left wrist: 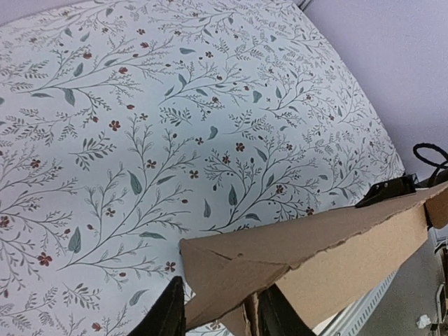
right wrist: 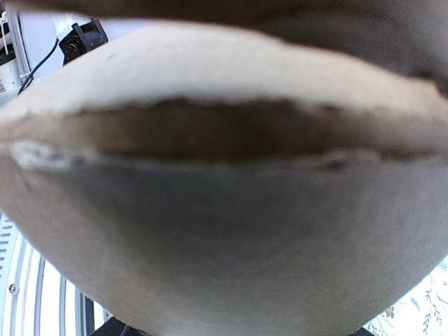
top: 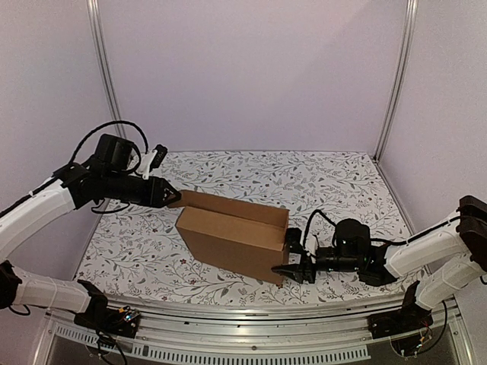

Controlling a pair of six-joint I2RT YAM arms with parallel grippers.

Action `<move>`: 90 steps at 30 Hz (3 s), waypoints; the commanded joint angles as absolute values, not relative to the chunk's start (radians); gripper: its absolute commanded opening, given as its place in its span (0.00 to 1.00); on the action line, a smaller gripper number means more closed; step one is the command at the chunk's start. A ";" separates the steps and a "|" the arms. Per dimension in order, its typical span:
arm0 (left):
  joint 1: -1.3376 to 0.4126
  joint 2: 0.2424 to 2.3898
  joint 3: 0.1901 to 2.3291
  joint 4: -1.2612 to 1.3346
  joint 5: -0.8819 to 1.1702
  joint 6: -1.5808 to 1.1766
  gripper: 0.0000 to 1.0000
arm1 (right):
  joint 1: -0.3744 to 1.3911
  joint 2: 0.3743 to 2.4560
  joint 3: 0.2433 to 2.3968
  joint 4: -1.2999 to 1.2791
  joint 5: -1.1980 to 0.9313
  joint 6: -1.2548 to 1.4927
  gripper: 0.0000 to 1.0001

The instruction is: Fold the paper box

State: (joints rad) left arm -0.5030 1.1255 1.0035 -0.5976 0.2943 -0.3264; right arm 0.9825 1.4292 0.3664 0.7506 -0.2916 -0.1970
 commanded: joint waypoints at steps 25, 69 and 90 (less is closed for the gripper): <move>-0.556 1.215 1.169 -0.767 0.413 -0.332 0.00 | 0.994 1.445 0.383 0.684 -0.270 -0.236 0.32; -0.771 1.013 0.801 -0.757 0.062 -0.569 0.00 | 0.996 1.457 0.409 0.700 -0.076 -0.178 0.30; -0.818 1.067 0.874 -0.768 -0.075 -0.578 0.00 | 0.993 1.374 0.367 0.689 -0.049 -0.085 0.83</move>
State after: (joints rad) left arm -0.7998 1.0264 0.8738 -0.6289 -0.0448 -0.5613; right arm 0.9989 1.4265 0.3851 0.7021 -0.1268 -0.1322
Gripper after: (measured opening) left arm 0.005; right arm 0.775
